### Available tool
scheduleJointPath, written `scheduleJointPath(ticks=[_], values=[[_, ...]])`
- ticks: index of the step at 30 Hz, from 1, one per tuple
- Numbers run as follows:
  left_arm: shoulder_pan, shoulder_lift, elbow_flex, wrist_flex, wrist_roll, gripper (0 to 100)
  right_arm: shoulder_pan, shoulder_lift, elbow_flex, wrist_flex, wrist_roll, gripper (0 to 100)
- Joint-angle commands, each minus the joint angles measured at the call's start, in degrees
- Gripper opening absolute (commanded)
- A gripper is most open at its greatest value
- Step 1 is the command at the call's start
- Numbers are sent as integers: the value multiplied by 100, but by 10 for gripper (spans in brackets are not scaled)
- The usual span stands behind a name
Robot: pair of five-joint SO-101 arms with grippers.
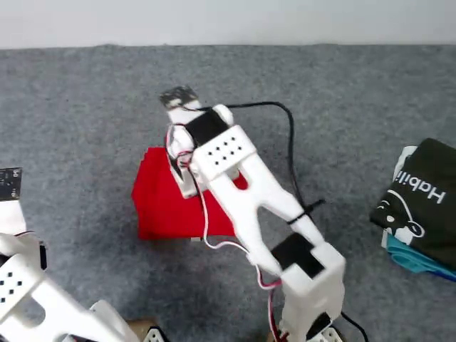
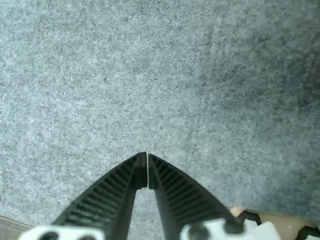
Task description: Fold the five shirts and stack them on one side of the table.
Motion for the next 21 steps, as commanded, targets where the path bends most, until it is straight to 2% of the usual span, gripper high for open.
scheduleJointPath(ticks=[1, 5, 7, 17, 21], values=[[18, -114, -31, 9, -18, 14, 75, -585, 519, 198, -1002, 287], [18, -114, -57, 18, -26, 14, 92, -215, 615, 198, -1653, 440], [18, -114, -75, 18, -26, 14, 110, 84, 615, 48, -1908, 468], [26, -114, -75, 0, -44, 14, 242, 1622, 615, -1226, -2084, 466], [35, -114, -75, 0, -44, 14, 224, 2088, 607, -1552, -2084, 396]])
